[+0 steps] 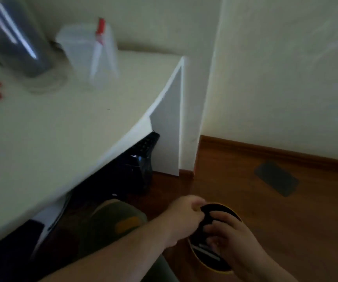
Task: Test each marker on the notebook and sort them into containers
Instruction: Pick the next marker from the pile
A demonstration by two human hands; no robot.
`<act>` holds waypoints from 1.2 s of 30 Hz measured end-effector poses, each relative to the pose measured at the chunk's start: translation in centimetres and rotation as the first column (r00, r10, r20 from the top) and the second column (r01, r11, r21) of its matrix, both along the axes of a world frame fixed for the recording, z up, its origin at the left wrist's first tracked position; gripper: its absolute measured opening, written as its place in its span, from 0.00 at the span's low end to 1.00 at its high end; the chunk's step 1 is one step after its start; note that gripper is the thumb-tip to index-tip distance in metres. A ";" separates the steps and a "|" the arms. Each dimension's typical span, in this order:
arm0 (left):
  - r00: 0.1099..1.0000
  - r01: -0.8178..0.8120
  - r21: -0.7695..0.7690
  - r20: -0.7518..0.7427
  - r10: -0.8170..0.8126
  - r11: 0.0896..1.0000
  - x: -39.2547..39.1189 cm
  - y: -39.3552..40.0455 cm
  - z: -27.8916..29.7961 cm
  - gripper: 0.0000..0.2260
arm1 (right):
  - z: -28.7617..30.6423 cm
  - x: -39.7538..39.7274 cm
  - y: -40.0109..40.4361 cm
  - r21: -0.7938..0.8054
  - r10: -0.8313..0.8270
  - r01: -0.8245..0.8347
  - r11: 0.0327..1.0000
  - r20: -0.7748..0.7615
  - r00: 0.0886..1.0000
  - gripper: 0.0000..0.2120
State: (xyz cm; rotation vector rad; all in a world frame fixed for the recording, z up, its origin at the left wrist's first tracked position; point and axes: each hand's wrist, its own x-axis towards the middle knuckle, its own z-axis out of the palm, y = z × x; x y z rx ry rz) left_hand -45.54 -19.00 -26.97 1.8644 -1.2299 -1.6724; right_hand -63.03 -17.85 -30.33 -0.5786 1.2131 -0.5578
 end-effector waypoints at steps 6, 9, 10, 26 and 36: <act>0.968 -0.238 -0.576 -0.078 0.237 0.782 12.4 3.0 19.3 0.12 | 19.7 13.3 -3.3 -0.584 0.341 -0.195 0.788 0.150 0.928 0.21; 0.918 -0.297 -0.689 -0.016 0.396 0.661 20.8 6.5 25.3 0.14 | 25.2 21.4 -3.9 -0.797 0.504 -0.280 0.536 0.036 0.863 0.09; 0.894 -0.309 -0.709 0.010 0.448 0.634 23.5 7.8 26.1 0.13 | 26.3 24.5 -3.9 -0.832 0.547 -0.325 0.449 -0.031 0.837 0.11; 0.341 -0.010 -0.728 0.642 0.687 0.685 45.0 16.5 18.3 0.14 | 22.8 55.0 -2.9 -0.342 -0.012 -0.787 -0.514 -0.914 0.405 0.09; 0.351 0.060 -0.884 0.454 0.819 0.464 44.4 17.7 18.7 0.11 | 24.9 51.9 -1.2 -0.890 0.577 -0.439 0.119 -0.298 0.761 0.12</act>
